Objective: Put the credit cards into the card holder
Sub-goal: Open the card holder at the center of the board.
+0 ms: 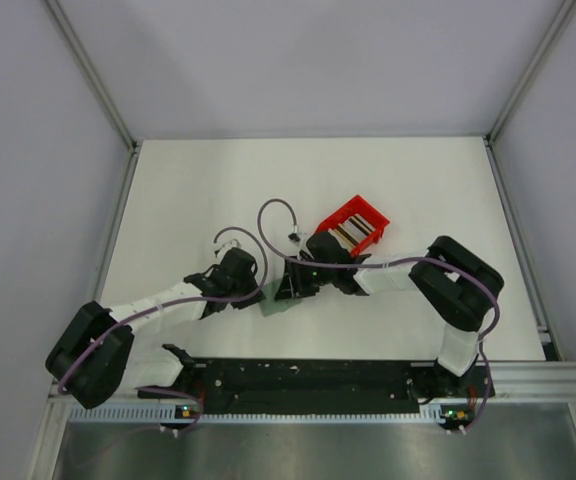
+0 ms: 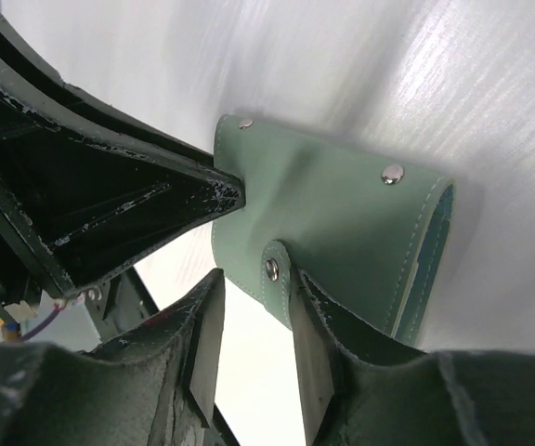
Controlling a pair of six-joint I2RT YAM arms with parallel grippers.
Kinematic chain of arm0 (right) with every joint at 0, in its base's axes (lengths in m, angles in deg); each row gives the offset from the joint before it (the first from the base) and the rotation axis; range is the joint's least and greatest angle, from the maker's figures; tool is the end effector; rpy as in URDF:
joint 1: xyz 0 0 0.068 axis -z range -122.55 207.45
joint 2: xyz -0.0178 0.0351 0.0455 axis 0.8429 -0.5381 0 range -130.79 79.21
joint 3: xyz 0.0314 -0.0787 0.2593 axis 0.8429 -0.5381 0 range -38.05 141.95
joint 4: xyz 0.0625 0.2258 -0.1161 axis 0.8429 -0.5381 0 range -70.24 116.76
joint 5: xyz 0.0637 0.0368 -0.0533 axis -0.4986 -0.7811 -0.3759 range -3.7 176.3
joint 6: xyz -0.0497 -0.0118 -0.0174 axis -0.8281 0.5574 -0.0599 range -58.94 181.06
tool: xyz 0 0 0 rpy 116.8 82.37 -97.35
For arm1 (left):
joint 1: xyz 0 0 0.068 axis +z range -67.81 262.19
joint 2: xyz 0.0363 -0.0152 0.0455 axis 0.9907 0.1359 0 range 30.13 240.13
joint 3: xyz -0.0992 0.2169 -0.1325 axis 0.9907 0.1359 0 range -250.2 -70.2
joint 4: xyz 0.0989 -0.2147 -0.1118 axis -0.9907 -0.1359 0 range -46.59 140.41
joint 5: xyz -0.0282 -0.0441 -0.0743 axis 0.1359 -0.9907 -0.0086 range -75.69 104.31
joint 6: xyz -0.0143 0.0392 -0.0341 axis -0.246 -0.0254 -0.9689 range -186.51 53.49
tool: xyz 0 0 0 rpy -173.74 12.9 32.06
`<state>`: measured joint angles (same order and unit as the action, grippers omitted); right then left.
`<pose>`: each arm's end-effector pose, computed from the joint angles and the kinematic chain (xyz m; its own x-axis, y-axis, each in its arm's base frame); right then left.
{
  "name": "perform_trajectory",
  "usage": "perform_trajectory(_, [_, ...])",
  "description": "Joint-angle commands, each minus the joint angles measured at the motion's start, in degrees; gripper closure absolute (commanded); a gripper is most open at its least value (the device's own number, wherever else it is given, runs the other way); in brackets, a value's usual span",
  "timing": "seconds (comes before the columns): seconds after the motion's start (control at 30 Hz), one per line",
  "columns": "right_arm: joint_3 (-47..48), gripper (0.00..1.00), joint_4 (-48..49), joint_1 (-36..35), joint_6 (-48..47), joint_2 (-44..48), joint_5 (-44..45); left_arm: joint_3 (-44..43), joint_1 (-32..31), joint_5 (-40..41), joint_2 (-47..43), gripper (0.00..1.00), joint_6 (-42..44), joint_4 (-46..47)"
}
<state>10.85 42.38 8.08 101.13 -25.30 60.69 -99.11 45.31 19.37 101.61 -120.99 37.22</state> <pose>0.2197 0.2796 0.1325 -0.8996 -0.1569 -0.4075 -0.4193 0.5711 0.7057 0.1768 -0.1288 0.1519 -0.8386 -0.3843 -0.3862 -0.2139 0.8841 -0.4154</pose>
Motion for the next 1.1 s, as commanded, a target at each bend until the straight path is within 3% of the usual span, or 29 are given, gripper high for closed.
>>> perform_trajectory(0.0, [-2.6,0.63,-10.9,-3.1,-0.4,2.7,7.2,2.9,-0.7,0.2,1.8,1.0,-1.9,-3.0])
perform_trajectory(0.53, [-0.1,0.79,-8.1,-4.7,0.1,-3.1,-1.0,3.3,-0.7,-0.2,1.3,1.0,-2.6,-1.8])
perform_trajectory(0.67, [0.1,1.0,-5.0,-4.9,-1.5,-3.3,-2.4,3.7,-0.7,-0.7,1.6,1.0,-3.1,-0.7])
perform_trajectory(1.07, [-3.7,1.0,5.6,-5.0,-14.6,2.2,-9.5,3.9,-0.7,1.4,2.8,1.0,-6.9,-1.6])
